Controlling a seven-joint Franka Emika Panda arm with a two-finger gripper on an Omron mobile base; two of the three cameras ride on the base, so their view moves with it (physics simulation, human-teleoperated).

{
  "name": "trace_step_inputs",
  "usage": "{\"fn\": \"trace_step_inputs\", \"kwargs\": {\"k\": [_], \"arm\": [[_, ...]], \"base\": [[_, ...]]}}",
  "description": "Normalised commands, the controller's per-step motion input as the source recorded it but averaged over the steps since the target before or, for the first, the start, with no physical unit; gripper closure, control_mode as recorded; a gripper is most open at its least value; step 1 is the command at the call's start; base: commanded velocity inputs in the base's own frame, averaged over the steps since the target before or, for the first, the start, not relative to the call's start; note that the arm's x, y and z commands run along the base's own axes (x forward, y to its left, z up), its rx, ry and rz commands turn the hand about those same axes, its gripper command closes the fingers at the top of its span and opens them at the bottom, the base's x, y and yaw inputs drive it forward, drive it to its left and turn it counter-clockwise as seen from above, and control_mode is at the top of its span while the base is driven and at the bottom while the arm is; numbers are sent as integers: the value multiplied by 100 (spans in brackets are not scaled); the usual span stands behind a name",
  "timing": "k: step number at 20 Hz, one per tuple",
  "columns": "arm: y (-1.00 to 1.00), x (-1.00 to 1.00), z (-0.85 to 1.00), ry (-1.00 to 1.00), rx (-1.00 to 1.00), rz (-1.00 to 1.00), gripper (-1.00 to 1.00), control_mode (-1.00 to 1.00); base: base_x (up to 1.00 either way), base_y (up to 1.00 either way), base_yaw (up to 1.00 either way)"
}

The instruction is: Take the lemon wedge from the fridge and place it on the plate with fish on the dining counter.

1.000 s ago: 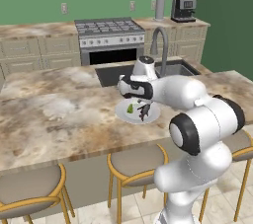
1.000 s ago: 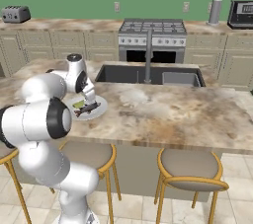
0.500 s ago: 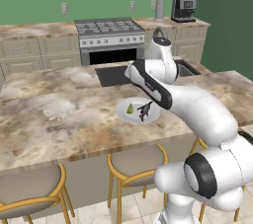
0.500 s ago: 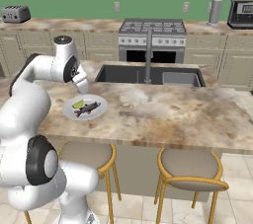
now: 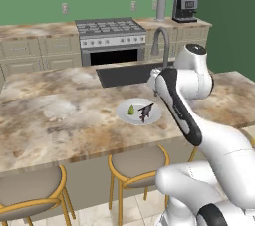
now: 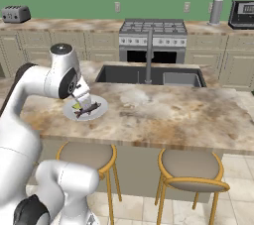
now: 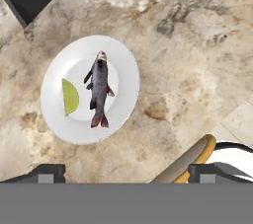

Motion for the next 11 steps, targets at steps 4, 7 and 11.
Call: {"fn": "trace_step_inputs", "kwargs": {"k": [4, 7, 11], "arm": [[-60, -100, -71, -4, -2, 0, -100, -100], [-80, -100, -41, -23, 0, 0, -100, -100], [-21, -32, -2, -10, 0, -9, -100, -100]], "base": [[0, 0, 0], [0, 0, 0], [0, 0, 0]]}}
